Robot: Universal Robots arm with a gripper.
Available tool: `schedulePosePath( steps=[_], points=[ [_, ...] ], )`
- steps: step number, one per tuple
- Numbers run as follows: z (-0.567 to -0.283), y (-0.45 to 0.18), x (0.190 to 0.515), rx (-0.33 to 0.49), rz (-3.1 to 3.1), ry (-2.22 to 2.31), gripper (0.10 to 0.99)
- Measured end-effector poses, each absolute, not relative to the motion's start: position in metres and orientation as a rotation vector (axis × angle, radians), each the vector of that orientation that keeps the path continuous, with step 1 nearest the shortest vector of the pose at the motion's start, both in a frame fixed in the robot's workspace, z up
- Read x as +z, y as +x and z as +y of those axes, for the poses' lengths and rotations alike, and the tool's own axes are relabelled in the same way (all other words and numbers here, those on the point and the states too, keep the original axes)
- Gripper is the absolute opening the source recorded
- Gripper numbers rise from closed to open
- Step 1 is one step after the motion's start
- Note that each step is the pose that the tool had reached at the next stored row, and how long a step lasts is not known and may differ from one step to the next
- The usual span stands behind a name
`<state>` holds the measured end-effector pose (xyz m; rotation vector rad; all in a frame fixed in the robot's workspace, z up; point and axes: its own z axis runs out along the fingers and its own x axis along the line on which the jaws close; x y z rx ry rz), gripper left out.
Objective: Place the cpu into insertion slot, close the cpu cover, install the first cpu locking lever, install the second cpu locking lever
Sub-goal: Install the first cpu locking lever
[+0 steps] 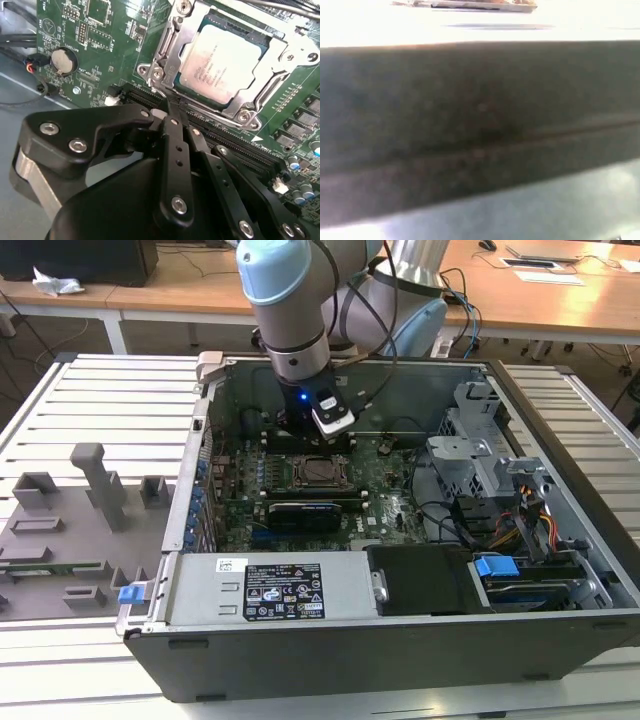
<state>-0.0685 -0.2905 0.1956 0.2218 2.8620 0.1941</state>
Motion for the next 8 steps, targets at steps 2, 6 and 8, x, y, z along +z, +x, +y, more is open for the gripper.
schedulePosePath(
  steps=[2,6,8],
  points=[
    [-0.2907,-0.0687,0.1998,0.192,2.863,0.222,0.106],
    [-0.2907,-0.0687,0.2047,0.181,2.863,0.220,0.106],
    [-0.2907,-0.0687,0.2063,0.153,2.864,0.217,0.106]
  ],
)
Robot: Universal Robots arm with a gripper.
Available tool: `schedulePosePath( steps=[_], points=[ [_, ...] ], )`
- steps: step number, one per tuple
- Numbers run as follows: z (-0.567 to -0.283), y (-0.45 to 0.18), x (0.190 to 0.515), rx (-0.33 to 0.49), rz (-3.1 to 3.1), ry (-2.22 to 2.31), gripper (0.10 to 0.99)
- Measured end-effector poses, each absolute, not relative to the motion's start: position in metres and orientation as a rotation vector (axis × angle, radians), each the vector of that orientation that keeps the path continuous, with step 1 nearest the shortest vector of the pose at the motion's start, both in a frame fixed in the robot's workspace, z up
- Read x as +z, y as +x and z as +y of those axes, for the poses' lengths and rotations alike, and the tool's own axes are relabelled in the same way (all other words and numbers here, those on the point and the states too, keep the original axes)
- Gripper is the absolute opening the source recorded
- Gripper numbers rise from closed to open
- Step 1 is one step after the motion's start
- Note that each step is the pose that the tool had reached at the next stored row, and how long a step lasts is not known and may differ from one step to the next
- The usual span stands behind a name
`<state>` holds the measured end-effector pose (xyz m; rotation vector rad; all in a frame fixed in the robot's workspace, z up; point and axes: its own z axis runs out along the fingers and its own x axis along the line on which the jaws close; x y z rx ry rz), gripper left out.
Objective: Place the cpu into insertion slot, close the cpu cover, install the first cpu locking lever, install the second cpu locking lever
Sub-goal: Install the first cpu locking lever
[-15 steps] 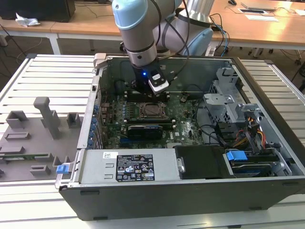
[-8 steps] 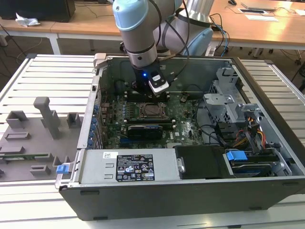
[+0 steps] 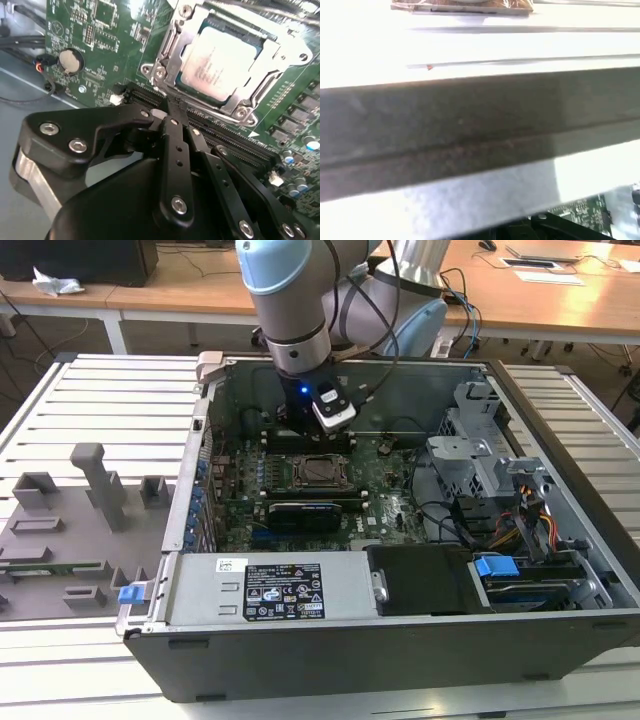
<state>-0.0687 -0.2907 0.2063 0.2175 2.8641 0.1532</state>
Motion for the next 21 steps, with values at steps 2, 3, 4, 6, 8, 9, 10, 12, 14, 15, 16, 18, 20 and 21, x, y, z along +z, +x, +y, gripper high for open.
schedulePosePath(
  steps=[2,3,4,6,8,9,10,12,14,15,16,18,20,21],
  points=[
    [-0.2907,-0.0687,0.2069,0.122,2.866,0.216,0.106],
    [-0.2907,-0.0687,0.2072,0.109,2.867,0.216,0.106],
    [-0.2907,-0.0687,0.2075,0.094,2.869,0.216,0.106],
    [-0.2907,-0.0687,0.2086,0.062,2.871,0.214,0.106],
    [-0.2907,-0.0687,0.2095,0.037,2.871,0.212,0.106],
    [-0.2908,-0.0687,0.2095,0.037,2.871,0.212,0.106],
    [-0.2907,-0.0687,0.2095,0.036,2.871,0.212,0.106],
    [-0.2906,-0.0683,0.2093,0.038,2.881,0.213,0.106],
    [-0.2908,-0.0666,0.2091,0.040,2.922,0.217,0.106],
    [-0.2909,-0.0656,0.2090,0.040,2.940,0.219,0.106],
    [-0.2910,-0.0646,0.2090,0.041,2.962,0.221,0.106],
    [-0.2910,-0.0642,0.2090,0.041,2.973,0.222,0.106],
    [-0.2910,-0.0642,0.2090,0.041,2.973,0.222,0.106],
    [-0.2910,-0.0642,0.2090,0.041,2.973,0.222,0.106]
  ],
)
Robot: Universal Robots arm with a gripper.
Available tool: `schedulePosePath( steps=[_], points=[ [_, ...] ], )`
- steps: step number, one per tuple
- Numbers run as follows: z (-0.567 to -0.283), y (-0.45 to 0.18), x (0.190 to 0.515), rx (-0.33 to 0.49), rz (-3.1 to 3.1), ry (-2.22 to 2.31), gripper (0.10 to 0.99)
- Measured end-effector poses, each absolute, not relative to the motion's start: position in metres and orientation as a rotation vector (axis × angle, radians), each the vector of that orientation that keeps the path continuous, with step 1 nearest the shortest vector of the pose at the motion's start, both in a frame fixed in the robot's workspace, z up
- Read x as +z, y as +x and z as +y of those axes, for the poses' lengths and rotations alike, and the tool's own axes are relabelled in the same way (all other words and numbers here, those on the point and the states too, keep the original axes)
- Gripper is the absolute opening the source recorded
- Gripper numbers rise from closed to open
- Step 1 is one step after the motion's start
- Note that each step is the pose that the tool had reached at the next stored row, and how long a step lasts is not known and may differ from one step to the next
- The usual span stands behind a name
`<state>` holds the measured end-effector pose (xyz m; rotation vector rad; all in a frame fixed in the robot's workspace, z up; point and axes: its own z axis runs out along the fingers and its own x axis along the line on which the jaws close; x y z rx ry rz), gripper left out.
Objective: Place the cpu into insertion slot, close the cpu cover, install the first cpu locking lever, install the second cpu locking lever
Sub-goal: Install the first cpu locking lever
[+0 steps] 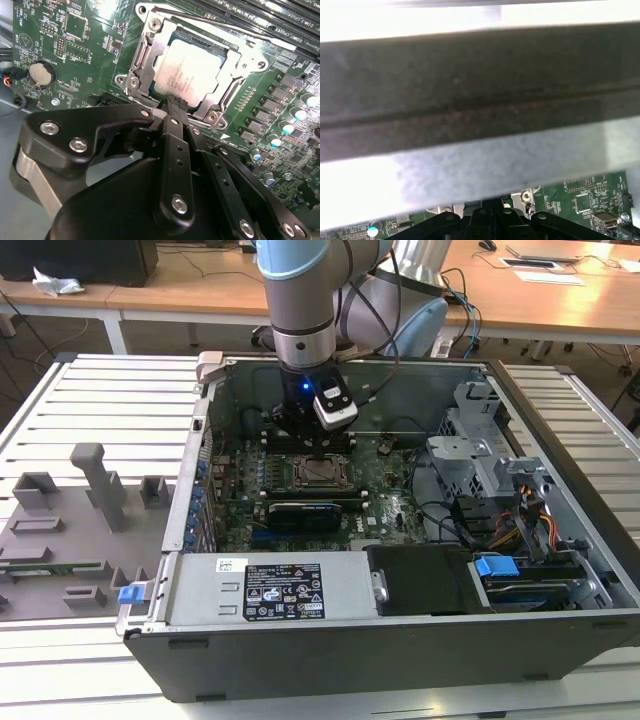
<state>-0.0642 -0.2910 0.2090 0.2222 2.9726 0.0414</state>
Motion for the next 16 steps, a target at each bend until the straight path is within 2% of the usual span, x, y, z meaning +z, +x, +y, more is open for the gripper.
schedulePosePath(
  steps=[9,16],
  points=[
    [-0.293,-0.064,0.217,0.032,2.981,0.222,0.106],
    [-0.309,-0.064,0.217,0.019,3.026,0.225,0.106]
  ],
)
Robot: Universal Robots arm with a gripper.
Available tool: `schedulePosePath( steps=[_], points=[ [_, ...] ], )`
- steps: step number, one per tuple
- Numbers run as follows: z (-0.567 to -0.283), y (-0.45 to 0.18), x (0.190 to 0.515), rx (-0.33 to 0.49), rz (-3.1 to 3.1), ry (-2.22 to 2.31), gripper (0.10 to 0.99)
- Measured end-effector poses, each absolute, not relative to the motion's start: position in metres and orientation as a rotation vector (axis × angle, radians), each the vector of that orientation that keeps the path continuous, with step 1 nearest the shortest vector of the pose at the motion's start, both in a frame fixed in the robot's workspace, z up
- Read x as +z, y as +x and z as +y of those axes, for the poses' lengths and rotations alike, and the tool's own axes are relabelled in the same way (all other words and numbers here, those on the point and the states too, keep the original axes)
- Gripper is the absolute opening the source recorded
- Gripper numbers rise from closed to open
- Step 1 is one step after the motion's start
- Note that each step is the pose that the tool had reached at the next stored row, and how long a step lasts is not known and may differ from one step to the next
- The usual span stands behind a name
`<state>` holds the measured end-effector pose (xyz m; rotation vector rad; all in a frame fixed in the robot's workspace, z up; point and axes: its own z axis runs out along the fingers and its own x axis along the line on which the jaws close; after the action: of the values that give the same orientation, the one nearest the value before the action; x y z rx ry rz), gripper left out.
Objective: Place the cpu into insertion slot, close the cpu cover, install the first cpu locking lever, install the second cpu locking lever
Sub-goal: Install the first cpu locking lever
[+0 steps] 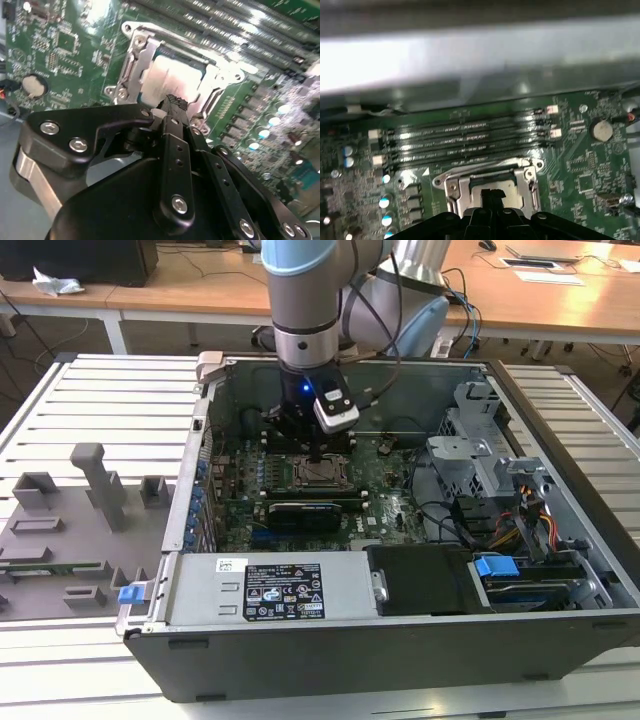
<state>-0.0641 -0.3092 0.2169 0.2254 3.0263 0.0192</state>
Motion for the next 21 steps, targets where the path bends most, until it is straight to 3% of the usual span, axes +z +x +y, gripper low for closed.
schedulePosePath(
  steps=[21],
  points=[
    [-0.322,-0.045,0.219,0.000,3.111,-0.023,0.106]
  ],
)
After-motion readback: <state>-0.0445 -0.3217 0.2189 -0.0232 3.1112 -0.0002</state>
